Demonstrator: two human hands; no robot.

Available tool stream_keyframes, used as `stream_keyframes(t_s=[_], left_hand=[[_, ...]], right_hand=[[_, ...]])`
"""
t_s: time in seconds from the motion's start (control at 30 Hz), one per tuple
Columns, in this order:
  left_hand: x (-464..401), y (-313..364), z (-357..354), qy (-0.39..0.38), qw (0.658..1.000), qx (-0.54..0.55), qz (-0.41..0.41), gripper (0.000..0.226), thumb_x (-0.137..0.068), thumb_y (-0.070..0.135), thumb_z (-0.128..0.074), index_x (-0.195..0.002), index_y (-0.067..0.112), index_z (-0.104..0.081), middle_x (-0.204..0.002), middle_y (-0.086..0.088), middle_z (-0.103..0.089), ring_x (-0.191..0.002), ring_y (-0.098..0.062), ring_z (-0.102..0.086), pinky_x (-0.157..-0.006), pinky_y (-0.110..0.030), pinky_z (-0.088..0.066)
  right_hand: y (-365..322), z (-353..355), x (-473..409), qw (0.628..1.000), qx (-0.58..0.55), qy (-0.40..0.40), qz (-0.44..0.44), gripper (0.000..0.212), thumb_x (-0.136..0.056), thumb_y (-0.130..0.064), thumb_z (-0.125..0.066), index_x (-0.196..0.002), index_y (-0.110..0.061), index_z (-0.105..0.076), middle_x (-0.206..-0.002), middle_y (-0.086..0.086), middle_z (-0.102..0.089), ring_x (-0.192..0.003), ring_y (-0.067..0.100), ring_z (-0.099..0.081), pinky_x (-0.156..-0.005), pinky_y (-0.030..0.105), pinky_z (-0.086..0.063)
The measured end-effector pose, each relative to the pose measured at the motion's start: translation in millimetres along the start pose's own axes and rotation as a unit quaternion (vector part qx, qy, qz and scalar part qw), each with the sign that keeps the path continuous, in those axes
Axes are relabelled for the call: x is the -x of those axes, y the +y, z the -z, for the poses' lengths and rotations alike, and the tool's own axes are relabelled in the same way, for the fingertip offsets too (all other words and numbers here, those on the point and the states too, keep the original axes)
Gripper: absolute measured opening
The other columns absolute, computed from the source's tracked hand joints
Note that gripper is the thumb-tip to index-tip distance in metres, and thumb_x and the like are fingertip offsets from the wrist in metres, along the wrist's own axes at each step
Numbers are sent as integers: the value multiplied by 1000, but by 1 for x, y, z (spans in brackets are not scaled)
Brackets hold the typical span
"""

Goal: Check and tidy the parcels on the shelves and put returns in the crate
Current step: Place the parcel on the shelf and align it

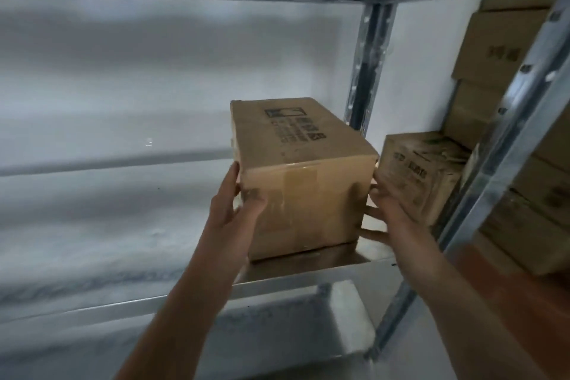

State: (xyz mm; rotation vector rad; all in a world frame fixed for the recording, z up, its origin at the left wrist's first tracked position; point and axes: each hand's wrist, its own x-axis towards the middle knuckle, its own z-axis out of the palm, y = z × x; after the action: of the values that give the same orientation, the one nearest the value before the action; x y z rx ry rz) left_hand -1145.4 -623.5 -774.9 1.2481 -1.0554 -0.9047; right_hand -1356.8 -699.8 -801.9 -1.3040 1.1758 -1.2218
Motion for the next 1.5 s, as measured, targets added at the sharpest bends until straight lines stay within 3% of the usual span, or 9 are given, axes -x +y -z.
stream_keyframes(t_s=[0.1, 0.23, 0.6, 0.77, 0.93, 1.1, 1.2, 1.37, 1.5], left_hand=[[-3, 2, 16, 14, 1000, 2, 11, 41, -101, 39, -51, -139, 53, -48, -127, 14, -66, -101, -1, -70, -71, -22, -57], [-5, 2, 33, 55, 996, 33, 67, 31, -97, 52, -52, -126, 45, -62, -123, 4, -67, -110, -25, -64, -99, -55, -50], [-8, 10, 47, 92, 991, 70, 71, 21, -98, 45, -53, -103, 32, -69, -102, 5, -69, -99, -25, -65, -91, -54, -54], [-10, 7, 55, 54, 996, 70, 34, 19, -93, 18, -55, -98, 32, -67, -80, 6, -71, -77, -21, -63, -81, -48, -52], [-5, 8, 63, -8, 998, 66, -3, 45, -62, 14, -61, -106, 25, -59, -112, -4, -67, -88, -28, -66, -72, -43, -54], [-5, 2, 60, -26, 999, 10, -17, 80, -72, -9, -78, -130, 38, -46, -135, 3, -55, -102, -29, -63, -52, -28, -55], [-5, -1, 63, -50, 997, -60, -29, 93, -83, -10, -69, -143, 51, -33, -145, 13, -47, -124, -23, -57, -74, -33, -63], [-2, 2, 67, -64, 995, -71, -32, 107, -84, -8, -71, -146, 65, -23, -144, 11, -50, -126, -23, -59, -97, -53, -56], [-3, -2, 72, -76, 997, 12, -29, 101, -80, -20, -66, -146, 52, -40, -137, 2, -58, -124, -31, -62, -95, -58, -55]], right_hand=[[-6, -6, 1, 999, -12, -28, -22, 30, -107, -40, -41, -130, -56, -49, -128, -16, -55, -114, 7, -60, -78, 33, -63], [-11, -10, 2, 996, -46, -23, -78, 38, -106, -44, -40, -132, -24, -59, -120, -1, -64, -106, 12, -63, -74, 35, -61], [-10, -22, 0, 990, -109, -55, -75, 28, -107, -41, -37, -104, -39, -65, -120, -11, -66, -112, 9, -62, -92, 44, -58], [-5, -25, -3, 982, -166, -63, -56, 34, -105, -46, -35, -132, -38, -54, -132, -8, -59, -121, 19, -58, -98, 52, -55], [-1, -20, 1, 986, -117, -115, -38, 67, -84, -68, -48, -139, -29, -53, -135, 2, -65, -124, 20, -63, -102, 51, -55], [-5, -18, 4, 995, 25, -98, 17, 19, -106, -39, -39, -113, -41, -57, -126, -6, -63, -111, 5, -61, -98, 25, -53], [-4, -12, 9, 991, 38, -109, 64, 35, -107, -23, -40, -132, -46, -45, -121, -20, -60, -105, -7, -55, -68, 2, -49], [4, -9, 11, 985, 71, -119, 108, 47, -106, -21, -45, -141, -52, -40, -123, -31, -64, -114, -10, -59, -91, 19, -56], [2, -5, 10, 987, 26, -126, 100, 47, -104, -8, -45, -140, -38, -49, -117, -29, -67, -106, -16, -60, -76, 6, -51]])
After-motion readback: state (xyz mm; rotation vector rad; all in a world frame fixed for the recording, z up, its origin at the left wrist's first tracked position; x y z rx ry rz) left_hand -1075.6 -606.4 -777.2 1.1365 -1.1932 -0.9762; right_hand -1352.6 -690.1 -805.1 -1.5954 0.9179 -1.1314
